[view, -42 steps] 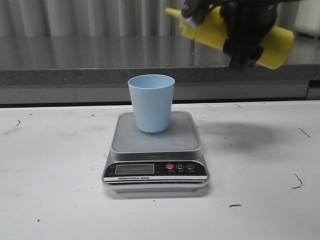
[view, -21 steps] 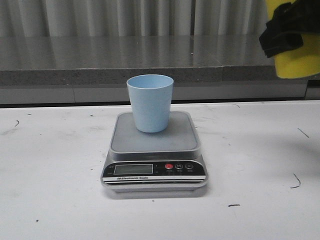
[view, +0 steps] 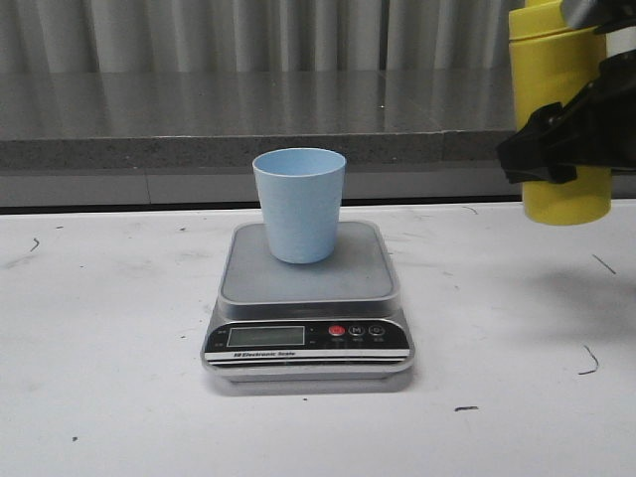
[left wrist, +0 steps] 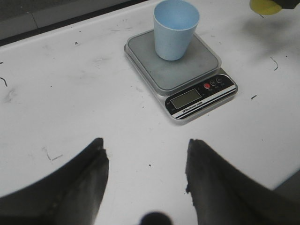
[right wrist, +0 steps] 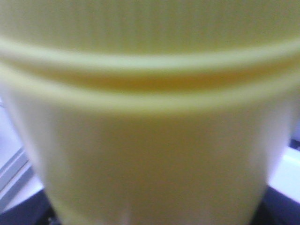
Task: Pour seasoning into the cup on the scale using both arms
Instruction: 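Turn the bottle upright and lower it back onto the table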
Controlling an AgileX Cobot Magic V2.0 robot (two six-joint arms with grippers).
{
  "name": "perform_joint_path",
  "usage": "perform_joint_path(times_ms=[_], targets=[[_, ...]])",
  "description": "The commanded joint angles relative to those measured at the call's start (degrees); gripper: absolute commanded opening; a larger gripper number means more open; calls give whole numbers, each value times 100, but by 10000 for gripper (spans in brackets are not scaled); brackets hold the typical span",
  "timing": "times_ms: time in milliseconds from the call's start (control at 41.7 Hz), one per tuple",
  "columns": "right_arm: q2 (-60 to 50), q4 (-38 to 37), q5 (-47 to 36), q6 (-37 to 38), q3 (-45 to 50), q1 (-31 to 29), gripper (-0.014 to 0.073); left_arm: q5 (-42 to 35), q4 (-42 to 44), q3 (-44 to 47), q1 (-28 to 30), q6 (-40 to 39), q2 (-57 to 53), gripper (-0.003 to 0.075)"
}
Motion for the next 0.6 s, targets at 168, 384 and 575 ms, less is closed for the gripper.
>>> perform_joint_path(times_ms=[168,384,575], targets=[[828,853,-2228,-286,-170,-29,359,-404,0,-151,-39,-29,8,376],[1374,970,-2857,-530,-170,-29,361,-404,0,-151,-39,-29,8,376],[1594,1492,-2932,-530,-170,-29,386,-404,0,-151,-39,-29,8,376]])
